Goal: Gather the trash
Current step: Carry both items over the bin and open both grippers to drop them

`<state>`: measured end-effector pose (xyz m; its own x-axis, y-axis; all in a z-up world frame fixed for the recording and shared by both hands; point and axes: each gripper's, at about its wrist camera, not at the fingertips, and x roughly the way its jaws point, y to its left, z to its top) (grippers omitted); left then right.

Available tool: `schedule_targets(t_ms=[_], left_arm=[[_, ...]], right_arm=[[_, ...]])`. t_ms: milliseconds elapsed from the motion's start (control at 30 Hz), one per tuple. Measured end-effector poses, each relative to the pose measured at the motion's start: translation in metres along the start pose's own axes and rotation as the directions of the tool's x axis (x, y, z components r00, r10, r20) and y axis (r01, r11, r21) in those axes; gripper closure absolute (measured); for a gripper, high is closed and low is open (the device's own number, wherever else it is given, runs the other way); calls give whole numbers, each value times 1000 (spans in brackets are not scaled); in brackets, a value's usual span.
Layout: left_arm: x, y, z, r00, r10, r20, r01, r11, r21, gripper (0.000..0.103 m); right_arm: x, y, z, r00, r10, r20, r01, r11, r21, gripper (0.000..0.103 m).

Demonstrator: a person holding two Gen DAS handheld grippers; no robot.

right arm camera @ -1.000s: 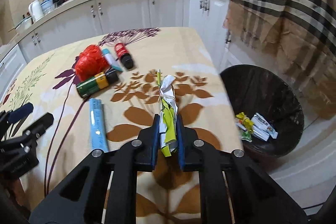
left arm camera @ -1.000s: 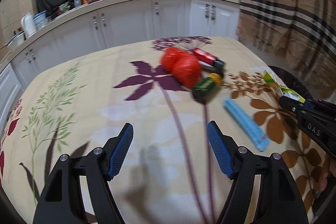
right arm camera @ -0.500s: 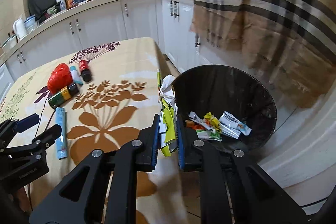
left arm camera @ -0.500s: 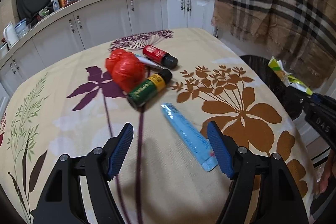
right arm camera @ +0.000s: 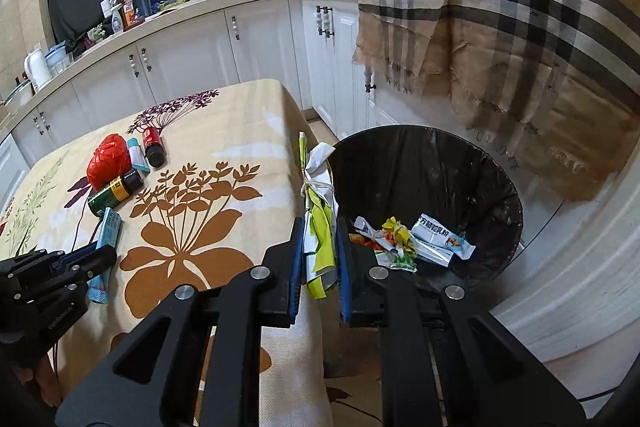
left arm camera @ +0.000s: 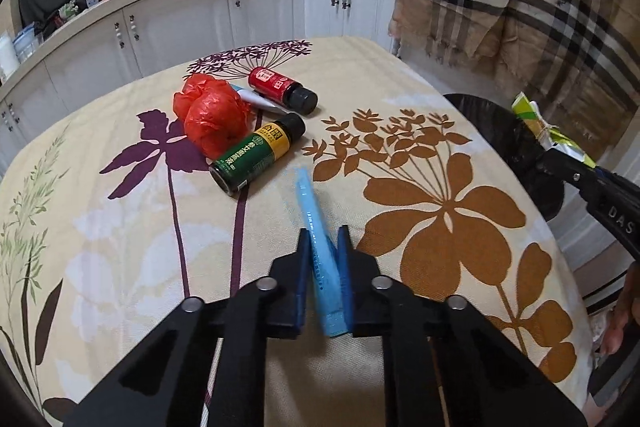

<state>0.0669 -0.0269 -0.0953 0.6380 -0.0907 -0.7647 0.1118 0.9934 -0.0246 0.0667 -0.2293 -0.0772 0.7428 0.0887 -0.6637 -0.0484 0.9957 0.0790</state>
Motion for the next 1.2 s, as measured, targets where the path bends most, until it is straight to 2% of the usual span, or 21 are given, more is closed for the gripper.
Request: schedule_targets(t_ms=[167,333,500,733,867,1200], left_arm=[[-13,-4,2,998,0,67,-1,1000,26,94],[-27,-17,16,989,-33,147,23,998,65,94],[-30,-32,39,974,-60,218,39,994,100,94],[-30,-60,71,942,-88,325,42,988,147,94],[-20,-73,86,931,-105,351,50,986,162,94],[11,-117,110,924,-158,348,77,969,235,94]], right_arm=[[-2,0,1,1000,-5,8,5,1000,1,88],[-4,-6,7,999,-25,25,25,1000,7,88],[-6,-17,17,997,-63,55,62,998,25,88],[-10,-35,34,985,-128,118,122,991,57,88],[-6,-45,42,974,-167,156,158,985,66,88],[14,-69,52,957,-223,186,209,974,91,88]])
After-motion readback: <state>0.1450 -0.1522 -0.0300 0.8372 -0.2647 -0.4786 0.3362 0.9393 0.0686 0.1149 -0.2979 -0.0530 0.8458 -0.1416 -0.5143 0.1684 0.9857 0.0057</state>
